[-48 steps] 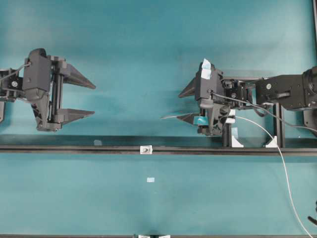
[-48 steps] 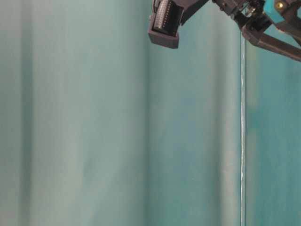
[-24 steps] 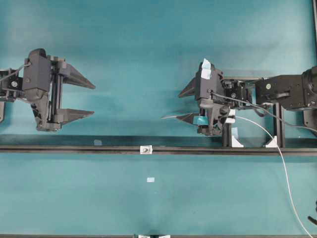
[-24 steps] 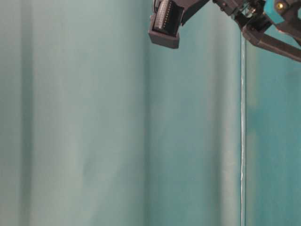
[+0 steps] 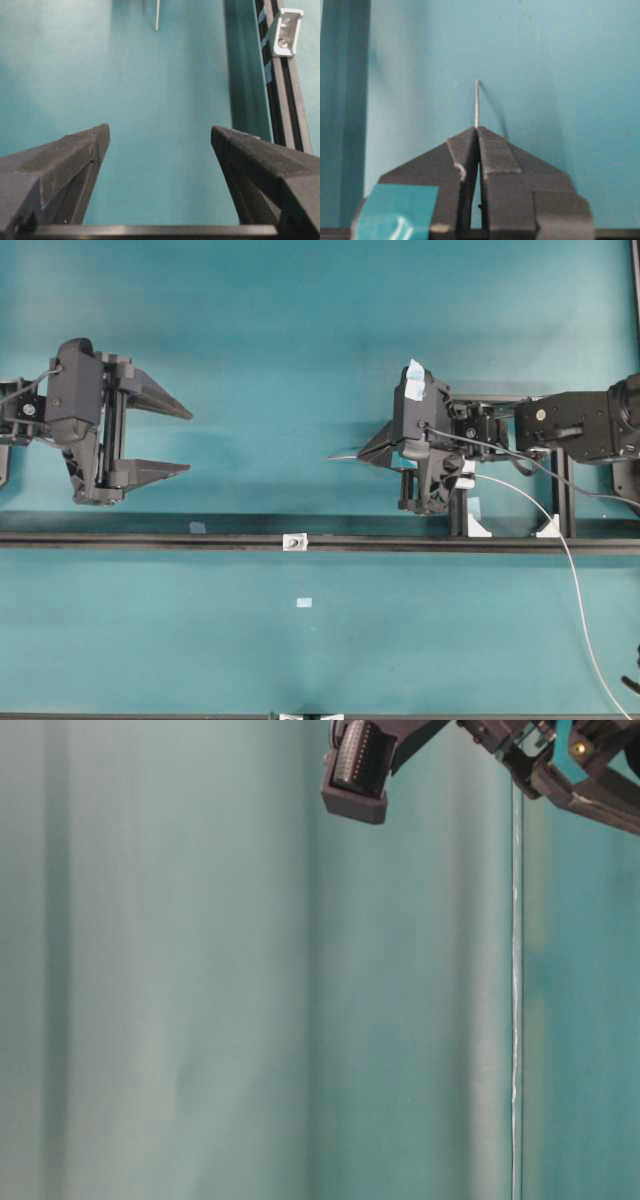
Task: Insert the wire through the hole in the metal fitting marked with a red label. (retake)
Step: 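Lower the right gripper and close it on the white wire end, then pull the wire out and carry it toward the silver bracket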
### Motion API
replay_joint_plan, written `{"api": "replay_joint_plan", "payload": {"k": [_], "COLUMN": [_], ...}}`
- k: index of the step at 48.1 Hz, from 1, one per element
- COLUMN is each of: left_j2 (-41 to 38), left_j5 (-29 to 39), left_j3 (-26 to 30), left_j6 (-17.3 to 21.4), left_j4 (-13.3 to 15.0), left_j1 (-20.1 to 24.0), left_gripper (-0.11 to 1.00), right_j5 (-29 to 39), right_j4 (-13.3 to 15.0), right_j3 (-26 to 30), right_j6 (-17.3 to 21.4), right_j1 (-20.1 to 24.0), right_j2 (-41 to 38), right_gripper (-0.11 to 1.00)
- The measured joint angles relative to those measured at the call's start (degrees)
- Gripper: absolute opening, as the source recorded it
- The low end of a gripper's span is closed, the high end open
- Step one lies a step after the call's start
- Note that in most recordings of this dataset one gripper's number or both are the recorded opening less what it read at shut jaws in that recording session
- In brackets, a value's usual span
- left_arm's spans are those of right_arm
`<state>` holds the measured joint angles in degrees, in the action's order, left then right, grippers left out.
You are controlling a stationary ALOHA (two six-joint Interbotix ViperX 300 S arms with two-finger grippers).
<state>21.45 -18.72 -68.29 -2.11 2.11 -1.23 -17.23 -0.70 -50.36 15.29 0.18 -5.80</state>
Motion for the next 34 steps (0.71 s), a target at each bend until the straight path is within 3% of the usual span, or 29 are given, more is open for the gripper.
{"api": "replay_joint_plan", "payload": {"k": [23, 34], "left_j2": [0.0, 0.4], "left_j5": [0.0, 0.0], "left_j3": [0.0, 0.0], "left_j6": [0.0, 0.0], "left_j4": [0.1, 0.0], "left_j1": [0.0, 0.0], "left_gripper": [0.59, 0.58], "right_j5": [-0.4, 0.1], "right_j4": [0.0, 0.1], "right_j3": [-0.1, -0.5], "right_j6": [0.0, -0.1], "right_j1": [0.0, 0.0], "right_j2": [0.4, 5.3], "right_gripper": [0.02, 0.02]}}
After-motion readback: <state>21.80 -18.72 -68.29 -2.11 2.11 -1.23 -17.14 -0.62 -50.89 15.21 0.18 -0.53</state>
